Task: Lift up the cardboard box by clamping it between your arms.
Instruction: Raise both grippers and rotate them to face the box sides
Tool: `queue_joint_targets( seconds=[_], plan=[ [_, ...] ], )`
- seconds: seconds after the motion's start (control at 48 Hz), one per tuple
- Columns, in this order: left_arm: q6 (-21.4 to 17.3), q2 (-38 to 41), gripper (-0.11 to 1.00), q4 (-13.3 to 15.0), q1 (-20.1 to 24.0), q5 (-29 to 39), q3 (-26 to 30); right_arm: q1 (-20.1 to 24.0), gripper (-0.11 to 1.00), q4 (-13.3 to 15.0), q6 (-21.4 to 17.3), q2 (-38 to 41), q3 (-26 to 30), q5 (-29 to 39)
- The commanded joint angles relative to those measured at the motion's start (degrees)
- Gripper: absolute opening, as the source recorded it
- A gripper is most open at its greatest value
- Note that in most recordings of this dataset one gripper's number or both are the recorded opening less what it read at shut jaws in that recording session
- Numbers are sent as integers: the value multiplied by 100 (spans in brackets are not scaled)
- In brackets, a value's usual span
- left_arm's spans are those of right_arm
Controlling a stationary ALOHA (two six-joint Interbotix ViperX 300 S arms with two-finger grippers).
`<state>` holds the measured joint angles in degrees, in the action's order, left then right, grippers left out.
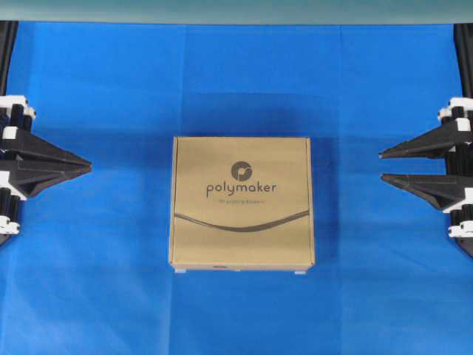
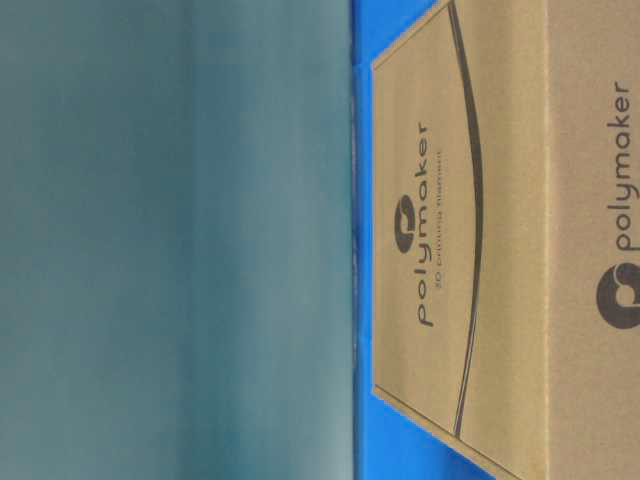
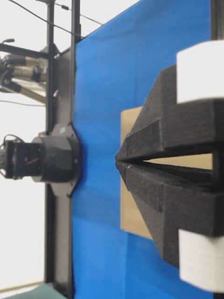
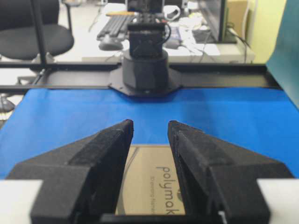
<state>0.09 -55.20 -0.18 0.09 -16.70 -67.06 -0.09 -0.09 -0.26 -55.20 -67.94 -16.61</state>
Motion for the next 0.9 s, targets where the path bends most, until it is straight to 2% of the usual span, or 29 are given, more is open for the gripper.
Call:
queue_joint_targets(
  seconds=[0.0, 0.063, 0.146, 0.271, 0.417, 0.604, 0.875],
  plan=[
    [70, 88, 5, -97, 26, 193, 123, -44, 14, -53, 0, 44, 158, 62],
    [79, 114, 4, -97, 35, 492, 176, -70, 8, -193, -18, 62, 272, 519],
    [79, 123, 0, -97, 35, 782, 255, -70, -2, -308, -35, 105, 571, 1670],
    [79, 141, 0, -97, 53, 1274, 360, -114, -3, -299, -26, 158, 993, 3120],
    [105, 325, 0, -97, 123, 2294, 562, -193, -3, -308, -26, 281, 1257, 4263],
    [105, 694, 0, -97, 123, 3050, 853, -193, -2, -290, -26, 545, 1266, 5027],
    [114, 1107, 0, -97, 123, 3234, 932, -281, 5, -44, -9, 1046, 1248, 5528]
  ],
)
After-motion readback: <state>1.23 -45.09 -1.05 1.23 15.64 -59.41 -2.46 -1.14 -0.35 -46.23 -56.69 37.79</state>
